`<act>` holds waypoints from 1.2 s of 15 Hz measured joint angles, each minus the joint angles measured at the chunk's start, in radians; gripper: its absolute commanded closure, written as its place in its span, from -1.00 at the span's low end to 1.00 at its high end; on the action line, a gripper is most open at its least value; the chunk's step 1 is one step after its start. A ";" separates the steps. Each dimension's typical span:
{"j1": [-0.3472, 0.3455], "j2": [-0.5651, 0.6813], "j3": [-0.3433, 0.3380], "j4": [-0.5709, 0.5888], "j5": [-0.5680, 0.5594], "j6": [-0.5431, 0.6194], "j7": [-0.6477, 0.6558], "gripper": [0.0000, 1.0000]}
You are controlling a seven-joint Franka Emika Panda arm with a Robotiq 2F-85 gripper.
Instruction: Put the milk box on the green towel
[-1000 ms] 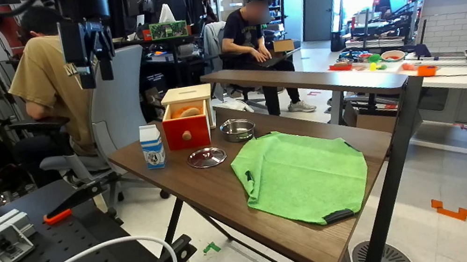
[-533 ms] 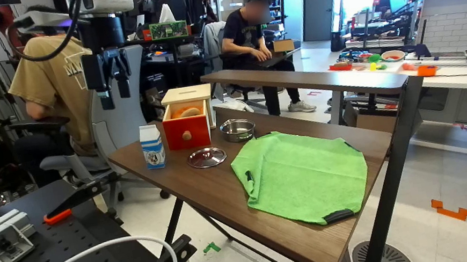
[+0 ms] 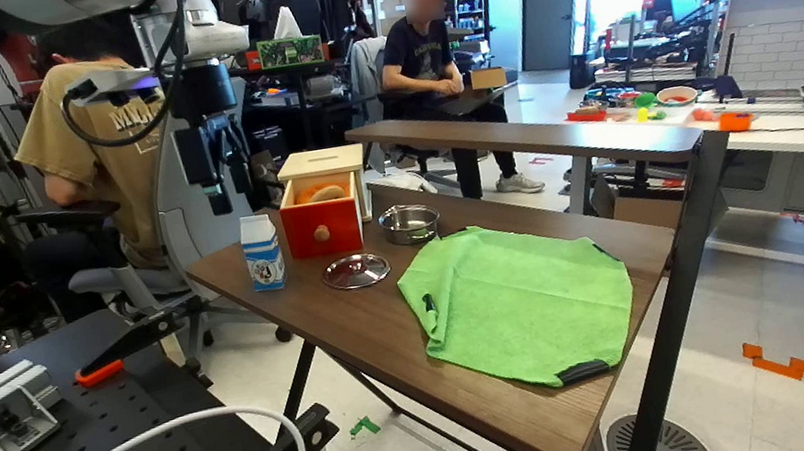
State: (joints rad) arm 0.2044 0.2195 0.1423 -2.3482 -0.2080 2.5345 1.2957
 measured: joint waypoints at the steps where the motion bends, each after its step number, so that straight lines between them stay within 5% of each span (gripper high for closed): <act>1: 0.008 0.013 -0.014 0.010 -0.015 0.000 0.010 -1.00; 18: 0.055 0.143 -0.060 0.111 -0.039 0.001 -0.031 -1.00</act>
State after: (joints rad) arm 0.2597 0.3623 0.0826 -2.2370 -0.2473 2.5359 1.2642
